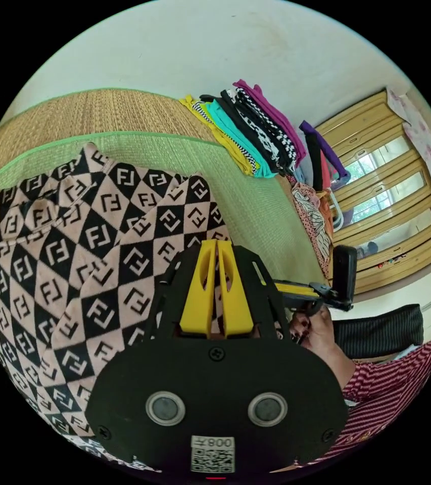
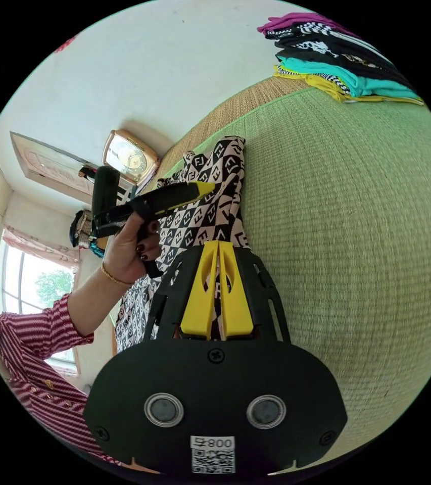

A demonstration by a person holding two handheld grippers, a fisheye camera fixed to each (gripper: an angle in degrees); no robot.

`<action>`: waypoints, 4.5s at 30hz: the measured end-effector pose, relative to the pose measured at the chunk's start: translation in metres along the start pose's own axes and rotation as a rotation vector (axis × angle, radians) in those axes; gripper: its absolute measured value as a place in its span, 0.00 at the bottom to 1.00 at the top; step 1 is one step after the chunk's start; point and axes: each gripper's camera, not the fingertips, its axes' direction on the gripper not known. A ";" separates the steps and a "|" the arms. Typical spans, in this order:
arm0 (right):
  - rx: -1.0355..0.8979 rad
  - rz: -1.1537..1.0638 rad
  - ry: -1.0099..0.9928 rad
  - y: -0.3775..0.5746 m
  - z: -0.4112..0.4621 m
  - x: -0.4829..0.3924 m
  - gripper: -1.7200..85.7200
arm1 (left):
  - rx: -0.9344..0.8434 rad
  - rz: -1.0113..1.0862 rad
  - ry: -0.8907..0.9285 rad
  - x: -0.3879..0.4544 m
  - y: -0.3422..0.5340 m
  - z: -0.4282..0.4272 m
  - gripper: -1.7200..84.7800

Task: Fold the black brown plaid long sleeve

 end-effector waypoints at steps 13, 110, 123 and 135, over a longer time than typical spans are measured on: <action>-0.159 -0.090 0.166 -0.133 0.043 -0.022 0.02 | 0.146 -0.202 0.139 -0.064 0.123 -0.114 0.03; -0.387 -0.377 -0.378 -0.136 -0.018 -0.249 0.05 | 0.559 -0.332 0.556 -0.135 0.256 -0.343 0.03; -0.348 -0.133 -0.218 -0.106 -0.088 -0.115 0.05 | 0.308 -0.444 0.595 -0.113 0.221 -0.190 0.04; -0.366 0.000 -0.186 -0.092 -0.064 -0.062 0.04 | 0.171 -0.492 0.451 -0.118 0.201 -0.128 0.04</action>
